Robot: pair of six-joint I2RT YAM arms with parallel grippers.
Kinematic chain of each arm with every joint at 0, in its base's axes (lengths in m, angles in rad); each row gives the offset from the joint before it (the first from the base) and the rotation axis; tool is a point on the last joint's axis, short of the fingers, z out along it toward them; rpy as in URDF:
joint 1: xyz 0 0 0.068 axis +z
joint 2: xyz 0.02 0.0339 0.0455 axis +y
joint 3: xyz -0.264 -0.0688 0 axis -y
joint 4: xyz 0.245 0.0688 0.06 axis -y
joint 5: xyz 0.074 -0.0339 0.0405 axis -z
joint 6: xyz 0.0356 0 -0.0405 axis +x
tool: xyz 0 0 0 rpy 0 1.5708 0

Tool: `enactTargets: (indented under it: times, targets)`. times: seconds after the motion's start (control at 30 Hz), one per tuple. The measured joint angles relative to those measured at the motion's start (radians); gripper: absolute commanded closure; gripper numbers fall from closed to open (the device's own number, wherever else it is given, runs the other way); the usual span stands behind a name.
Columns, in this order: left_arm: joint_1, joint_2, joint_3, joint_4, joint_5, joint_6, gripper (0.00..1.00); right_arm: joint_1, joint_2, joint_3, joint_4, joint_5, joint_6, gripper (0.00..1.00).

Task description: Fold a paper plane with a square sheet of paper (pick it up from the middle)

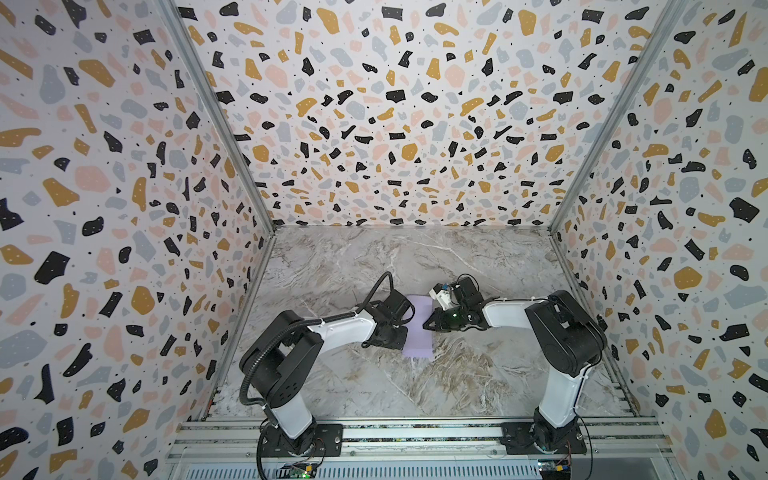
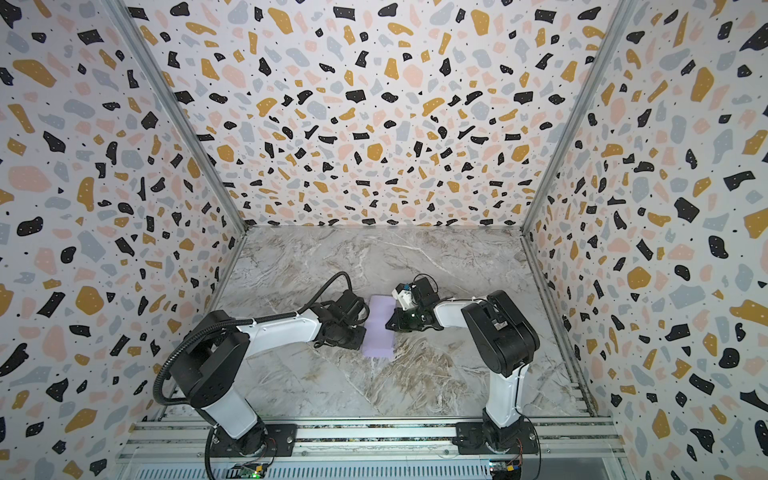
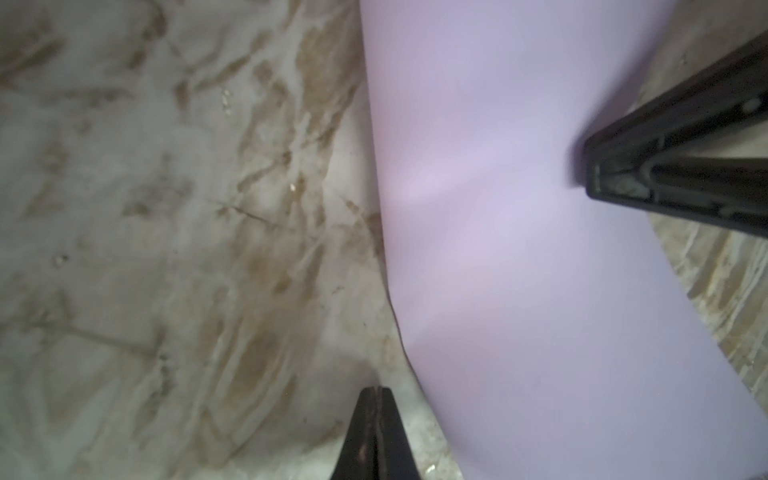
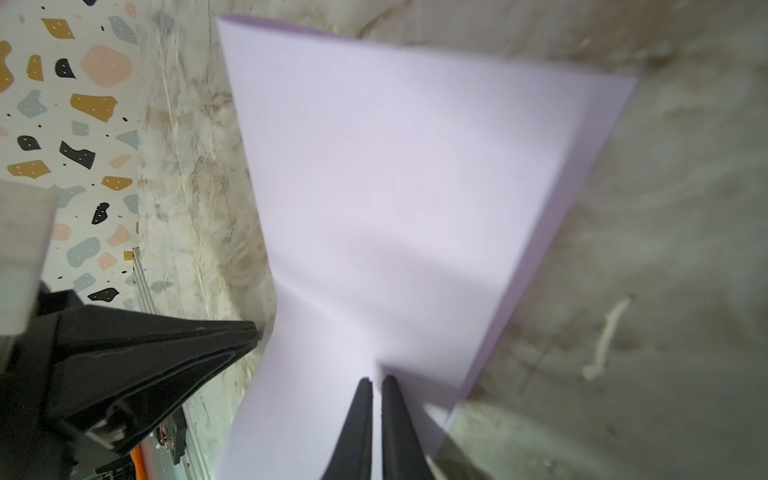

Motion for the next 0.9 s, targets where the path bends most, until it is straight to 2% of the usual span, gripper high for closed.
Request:
enactTargets:
  times: [0.2,0.5,0.73,0.9]
  targets:
    - [-0.008,-0.035,0.000,0.029,0.043,-0.024,1.00,0.000,0.000,0.000,0.000,0.000,0.000,0.90]
    - [-0.029,0.027,0.000,0.065,0.097,-0.035,1.00,0.000,0.000,0.000,0.000,0.000,0.000,0.90]
    - [-0.060,0.026,0.000,0.046,0.027,-0.021,1.00,0.000,0.000,0.000,0.000,0.000,0.000,0.90]
    - [-0.075,0.000,-0.008,-0.028,-0.023,0.001,1.00,0.000,0.000,0.000,0.000,0.000,-0.002,0.90]
